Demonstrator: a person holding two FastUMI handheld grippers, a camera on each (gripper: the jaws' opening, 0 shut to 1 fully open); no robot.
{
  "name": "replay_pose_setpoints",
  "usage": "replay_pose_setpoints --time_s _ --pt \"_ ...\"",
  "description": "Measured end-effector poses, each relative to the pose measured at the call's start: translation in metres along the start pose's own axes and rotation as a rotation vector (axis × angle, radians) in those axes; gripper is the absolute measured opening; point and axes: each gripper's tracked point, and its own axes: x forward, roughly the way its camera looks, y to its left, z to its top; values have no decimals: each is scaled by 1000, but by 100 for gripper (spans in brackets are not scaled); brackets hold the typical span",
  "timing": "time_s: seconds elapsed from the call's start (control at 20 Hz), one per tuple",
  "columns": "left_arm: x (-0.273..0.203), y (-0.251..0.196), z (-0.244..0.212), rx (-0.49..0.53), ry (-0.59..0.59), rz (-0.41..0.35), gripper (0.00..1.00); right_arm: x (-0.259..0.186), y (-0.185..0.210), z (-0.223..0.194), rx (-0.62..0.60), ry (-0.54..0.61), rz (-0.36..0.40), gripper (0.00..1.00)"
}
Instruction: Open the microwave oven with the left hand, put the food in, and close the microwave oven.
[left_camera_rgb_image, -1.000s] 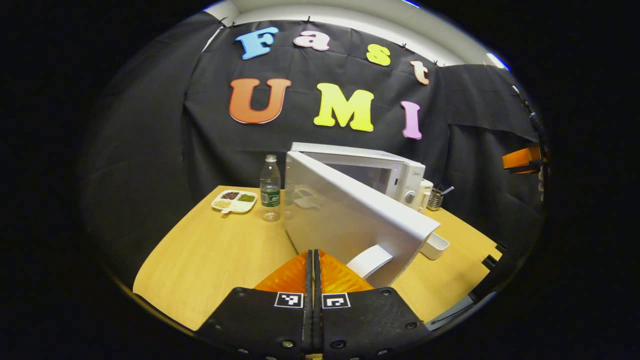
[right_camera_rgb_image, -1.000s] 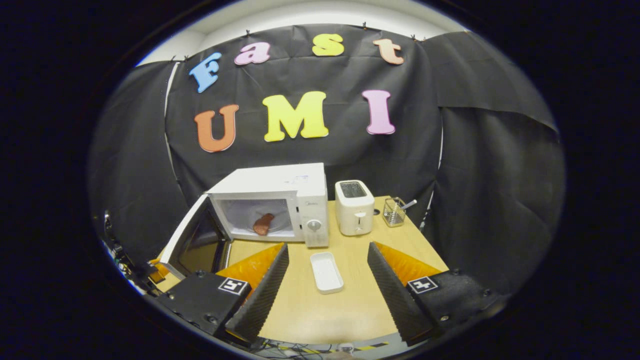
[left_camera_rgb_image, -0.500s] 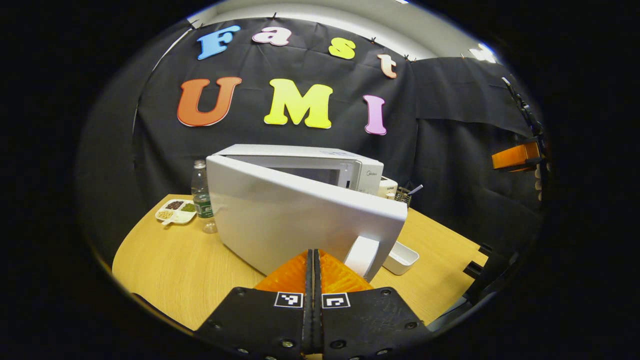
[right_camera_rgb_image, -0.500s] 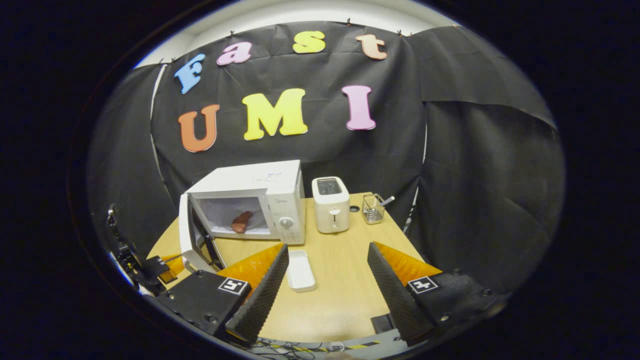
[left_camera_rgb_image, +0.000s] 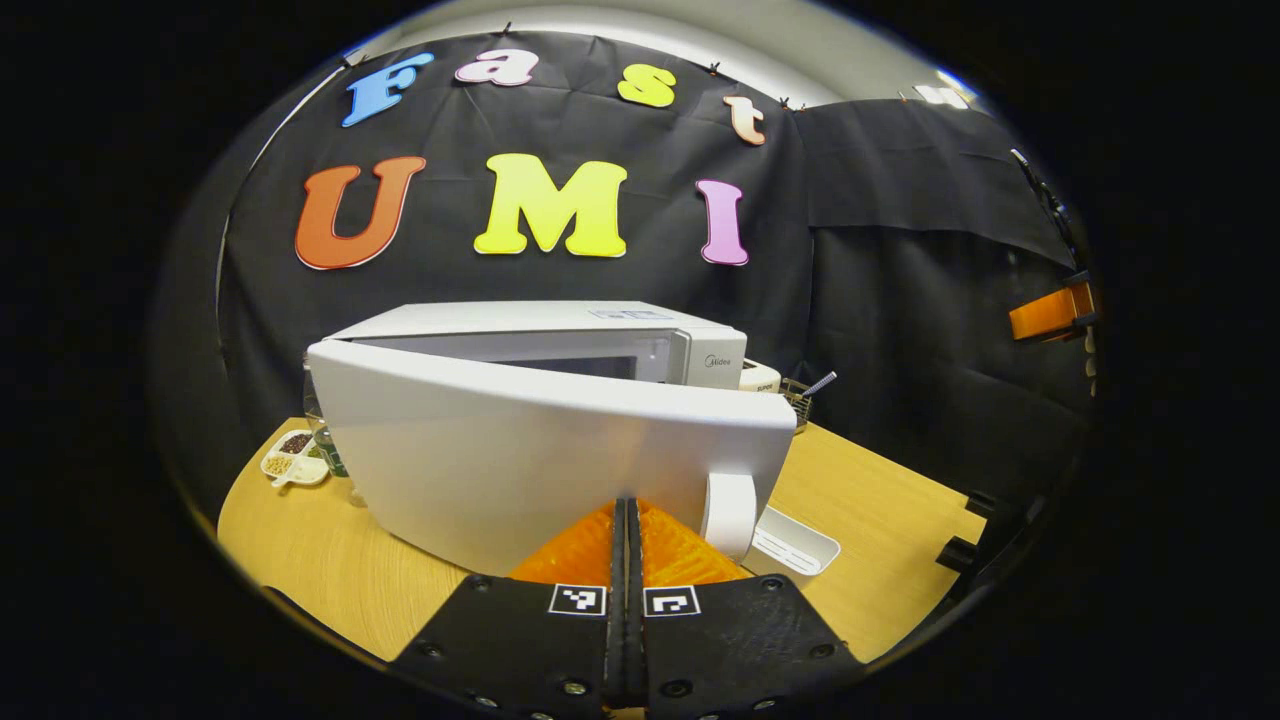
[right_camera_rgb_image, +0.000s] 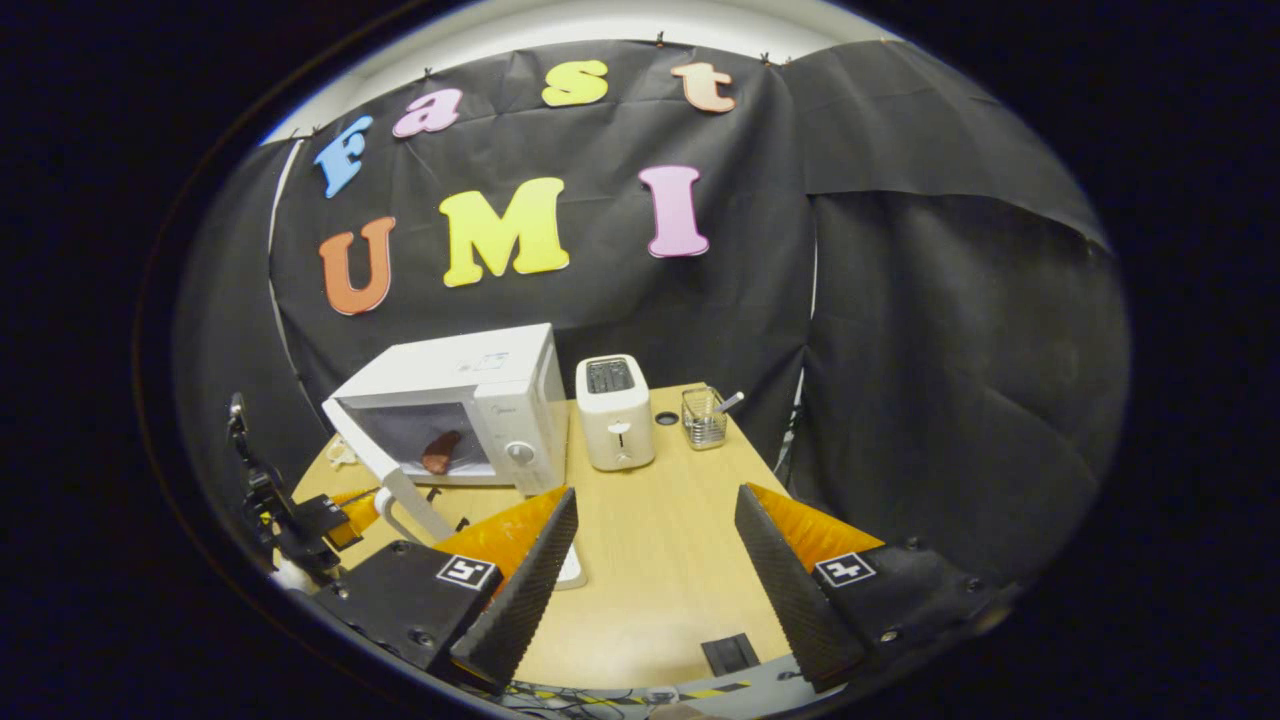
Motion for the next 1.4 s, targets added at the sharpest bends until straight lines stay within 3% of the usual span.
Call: replay_pose_setpoints --time_s 1.05,1.4 --pt "120 19 22 -31 22 122 0 35 -19 28 30 -18 10 100" --pt "124 17 21 -31 26 140 0 51 -20 25 46 -2 34 100"
